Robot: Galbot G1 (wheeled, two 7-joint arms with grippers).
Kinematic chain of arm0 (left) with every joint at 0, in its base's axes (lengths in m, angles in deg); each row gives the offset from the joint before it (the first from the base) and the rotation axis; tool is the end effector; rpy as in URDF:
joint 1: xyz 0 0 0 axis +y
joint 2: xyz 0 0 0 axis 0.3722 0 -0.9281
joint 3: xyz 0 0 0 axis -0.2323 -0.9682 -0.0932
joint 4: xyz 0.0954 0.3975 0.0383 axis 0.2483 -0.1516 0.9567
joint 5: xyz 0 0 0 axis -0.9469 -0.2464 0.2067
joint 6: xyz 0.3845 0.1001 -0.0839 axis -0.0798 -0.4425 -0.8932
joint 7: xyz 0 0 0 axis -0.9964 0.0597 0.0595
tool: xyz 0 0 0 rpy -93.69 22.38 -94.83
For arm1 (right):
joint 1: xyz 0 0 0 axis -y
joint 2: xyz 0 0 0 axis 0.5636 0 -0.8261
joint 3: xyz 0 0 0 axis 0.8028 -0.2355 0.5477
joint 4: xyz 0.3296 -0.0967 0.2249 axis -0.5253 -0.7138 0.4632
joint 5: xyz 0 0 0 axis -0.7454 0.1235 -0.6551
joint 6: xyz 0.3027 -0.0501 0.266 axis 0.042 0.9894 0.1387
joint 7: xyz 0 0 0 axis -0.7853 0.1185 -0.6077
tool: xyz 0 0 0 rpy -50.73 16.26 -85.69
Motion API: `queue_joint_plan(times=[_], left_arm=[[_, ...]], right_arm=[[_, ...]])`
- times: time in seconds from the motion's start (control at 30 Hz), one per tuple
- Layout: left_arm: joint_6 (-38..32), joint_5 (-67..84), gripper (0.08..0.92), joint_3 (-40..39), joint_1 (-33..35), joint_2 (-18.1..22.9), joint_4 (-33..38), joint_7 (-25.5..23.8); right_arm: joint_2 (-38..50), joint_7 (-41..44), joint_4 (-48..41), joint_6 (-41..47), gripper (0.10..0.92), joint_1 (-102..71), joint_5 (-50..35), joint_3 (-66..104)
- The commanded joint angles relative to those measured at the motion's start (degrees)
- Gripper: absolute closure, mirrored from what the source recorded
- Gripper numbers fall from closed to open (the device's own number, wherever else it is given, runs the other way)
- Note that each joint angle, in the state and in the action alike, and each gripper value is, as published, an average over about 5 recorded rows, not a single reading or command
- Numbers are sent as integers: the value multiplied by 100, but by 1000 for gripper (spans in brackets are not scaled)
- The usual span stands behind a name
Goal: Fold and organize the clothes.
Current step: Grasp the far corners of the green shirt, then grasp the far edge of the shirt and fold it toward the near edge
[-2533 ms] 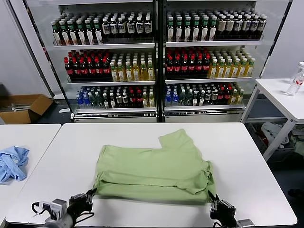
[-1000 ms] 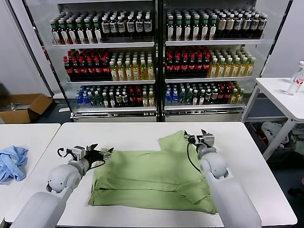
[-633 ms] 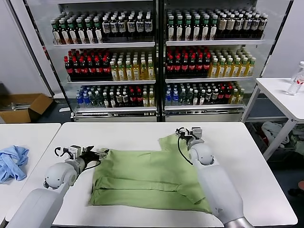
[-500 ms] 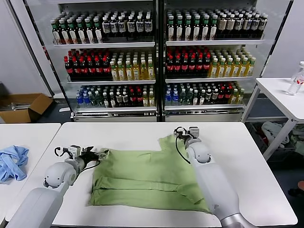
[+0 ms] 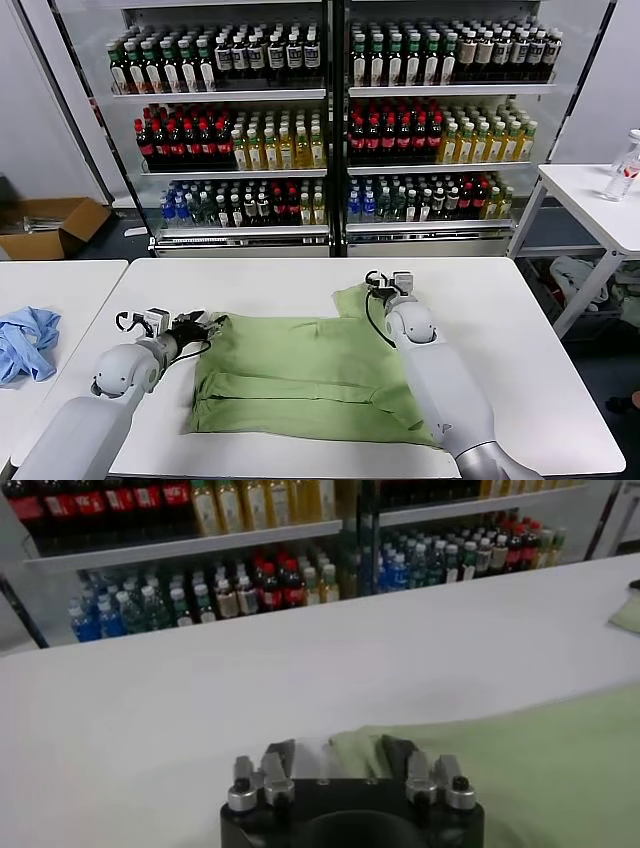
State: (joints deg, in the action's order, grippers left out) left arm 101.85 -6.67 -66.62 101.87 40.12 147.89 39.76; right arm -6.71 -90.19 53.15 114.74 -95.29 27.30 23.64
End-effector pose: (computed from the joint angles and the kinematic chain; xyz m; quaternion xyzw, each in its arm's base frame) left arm 0.4598 0.1833 -0.3515 -0.1248 -0.9446 -0.0562 0.2983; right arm 0.5925 0.0453 -0.3656 0.0354 -0.9649 0.0028 0.2603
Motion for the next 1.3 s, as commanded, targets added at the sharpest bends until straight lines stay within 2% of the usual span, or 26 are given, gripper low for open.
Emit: queue_joint_plan(times=[0.03,0.37,0.47,0.53,0.67,0.87,1.07,1.3], left_arm=[[-9,-88,467,-4,35,1,-52,-95],[-299,15,753,9,89,48,-6,-117],[-437,385,839,103,154,4,206,-14],[-473,689,889,206,263,-76,482,58],[-468,1034,918,414,717,-316,1202,131],[-472,1098,918,729,1551,-566,2012,162],[-477,1087,918,1040,1975,-659,2093,138],[-506,1036,918,1295,2261,-709,1964,-24]], right_arm=[[-44,28,-140,10,509,33,-7,-19],[88,315,78,-498,795,-97,-27,32],[270,289,717,-531,879,-274,-270,44],[482,155,1513,-296,912,-517,-633,47],[952,-195,3297,339,919,-1170,-1241,100],[1525,-339,5221,486,919,-2782,-1303,377],[1682,-376,6059,481,919,-3917,-887,775],[1707,-370,6379,477,919,-4697,-782,1282]])
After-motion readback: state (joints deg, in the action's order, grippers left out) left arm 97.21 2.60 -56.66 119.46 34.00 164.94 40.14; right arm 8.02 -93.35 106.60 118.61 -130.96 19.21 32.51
